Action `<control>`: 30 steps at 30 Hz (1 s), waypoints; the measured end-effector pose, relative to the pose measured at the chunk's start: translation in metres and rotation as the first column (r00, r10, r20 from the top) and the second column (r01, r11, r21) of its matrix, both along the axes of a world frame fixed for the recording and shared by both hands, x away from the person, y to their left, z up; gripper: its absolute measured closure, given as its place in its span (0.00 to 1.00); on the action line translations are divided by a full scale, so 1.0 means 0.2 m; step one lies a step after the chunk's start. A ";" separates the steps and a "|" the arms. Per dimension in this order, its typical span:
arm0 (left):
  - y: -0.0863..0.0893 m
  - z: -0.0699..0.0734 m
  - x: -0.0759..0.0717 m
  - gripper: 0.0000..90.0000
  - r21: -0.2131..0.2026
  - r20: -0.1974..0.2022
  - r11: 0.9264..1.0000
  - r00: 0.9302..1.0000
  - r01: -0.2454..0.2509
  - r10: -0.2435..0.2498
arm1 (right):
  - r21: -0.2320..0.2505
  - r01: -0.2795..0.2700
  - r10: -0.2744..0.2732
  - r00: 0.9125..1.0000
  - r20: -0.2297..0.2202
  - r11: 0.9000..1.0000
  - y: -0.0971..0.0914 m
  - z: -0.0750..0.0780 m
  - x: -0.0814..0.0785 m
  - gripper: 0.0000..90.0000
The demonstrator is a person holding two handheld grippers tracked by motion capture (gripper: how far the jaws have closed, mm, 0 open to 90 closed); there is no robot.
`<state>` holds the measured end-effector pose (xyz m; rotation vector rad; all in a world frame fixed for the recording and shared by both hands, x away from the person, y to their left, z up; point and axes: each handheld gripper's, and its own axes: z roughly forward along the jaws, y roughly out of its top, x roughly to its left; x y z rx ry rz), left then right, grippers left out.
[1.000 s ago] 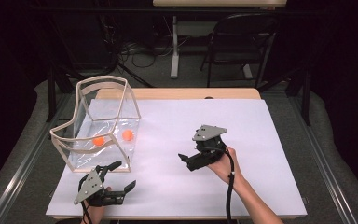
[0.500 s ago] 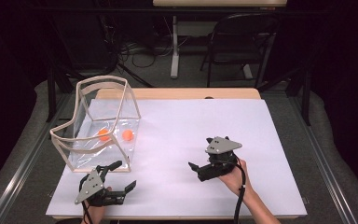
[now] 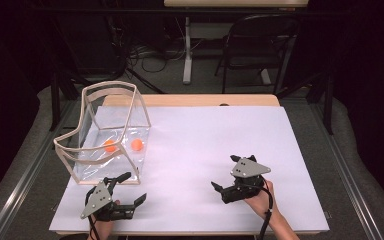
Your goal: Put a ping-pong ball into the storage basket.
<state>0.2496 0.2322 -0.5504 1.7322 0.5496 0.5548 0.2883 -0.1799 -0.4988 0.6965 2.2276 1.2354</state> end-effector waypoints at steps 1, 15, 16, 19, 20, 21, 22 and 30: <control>0.00 0.00 0.00 0.18 -0.001 -0.001 1.000 1.000 0.000 0.000 | -0.001 0.001 -0.001 1.000 0.002 1.000 -0.01 -0.01 -0.01 0.00; 0.00 0.00 0.00 0.18 0.001 -0.004 1.000 1.000 -0.001 0.001 | 0.013 -0.007 0.006 0.999 0.039 1.000 -0.10 -0.09 -0.09 0.00; -0.01 0.00 0.00 0.18 -0.002 -0.003 1.000 1.000 -0.002 0.002 | 0.016 -0.009 0.008 0.999 0.039 1.000 -0.11 -0.09 -0.10 0.00; -0.01 0.00 0.00 0.18 0.001 -0.004 1.000 1.000 -0.001 0.001 | 0.020 -0.012 0.011 0.999 0.050 1.000 -0.13 -0.11 -0.12 0.00; -0.01 0.00 0.00 0.18 0.003 -0.003 1.000 1.000 -0.001 0.001 | 0.017 -0.011 0.010 0.999 0.054 1.000 -0.13 -0.11 -0.12 0.00; -0.01 0.00 0.00 0.18 0.005 -0.003 1.000 1.000 0.000 0.000 | 0.014 -0.007 0.007 0.998 0.057 1.000 -0.14 -0.11 -0.13 0.00; -0.01 0.00 0.00 0.18 0.003 -0.005 1.000 1.000 0.000 0.000 | 0.016 -0.007 0.006 0.998 0.060 1.000 -0.15 -0.12 -0.14 0.00; -0.01 0.00 0.00 0.18 0.005 -0.003 1.000 1.000 0.001 -0.001 | 0.024 0.016 -0.018 0.996 0.085 1.000 -0.19 -0.16 -0.19 0.00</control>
